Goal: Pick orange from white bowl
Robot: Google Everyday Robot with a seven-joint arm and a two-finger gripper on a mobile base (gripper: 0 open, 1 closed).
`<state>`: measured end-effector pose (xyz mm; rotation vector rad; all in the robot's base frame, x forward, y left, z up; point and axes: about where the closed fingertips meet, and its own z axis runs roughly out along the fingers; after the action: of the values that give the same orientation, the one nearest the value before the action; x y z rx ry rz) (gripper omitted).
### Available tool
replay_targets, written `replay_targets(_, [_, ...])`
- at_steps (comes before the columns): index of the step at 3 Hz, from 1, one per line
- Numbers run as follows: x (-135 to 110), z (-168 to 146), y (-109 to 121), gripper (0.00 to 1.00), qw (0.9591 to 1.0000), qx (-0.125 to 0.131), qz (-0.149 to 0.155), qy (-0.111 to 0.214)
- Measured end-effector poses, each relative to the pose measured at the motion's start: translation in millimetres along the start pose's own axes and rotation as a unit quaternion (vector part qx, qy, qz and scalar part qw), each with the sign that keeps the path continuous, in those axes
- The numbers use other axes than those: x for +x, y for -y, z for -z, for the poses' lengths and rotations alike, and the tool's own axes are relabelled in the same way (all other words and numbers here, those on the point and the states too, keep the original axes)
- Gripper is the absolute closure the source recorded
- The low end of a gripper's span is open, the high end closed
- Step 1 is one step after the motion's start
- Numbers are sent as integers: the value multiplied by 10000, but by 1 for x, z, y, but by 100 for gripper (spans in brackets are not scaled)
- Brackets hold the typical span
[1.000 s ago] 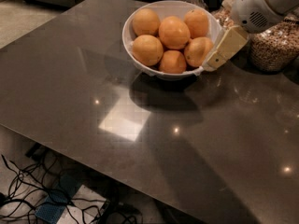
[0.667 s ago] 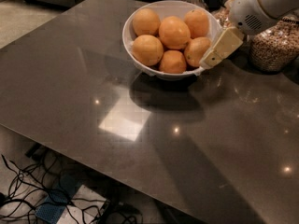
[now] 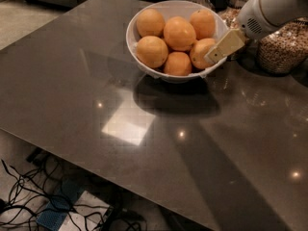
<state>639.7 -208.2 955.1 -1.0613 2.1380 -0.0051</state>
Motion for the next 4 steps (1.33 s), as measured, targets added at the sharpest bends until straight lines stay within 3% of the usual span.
replay_targets(1, [5,-12,6,4,9996,-24,-270,4])
replay_targets(2, [-1,-21,-1,6,9994,-233,-229,74])
replay_targets(3, [-8,-27,-12,20,9987,-486,-94,138])
replay_targets(4, [-12,-32,-21,23,9978,-651,4,125])
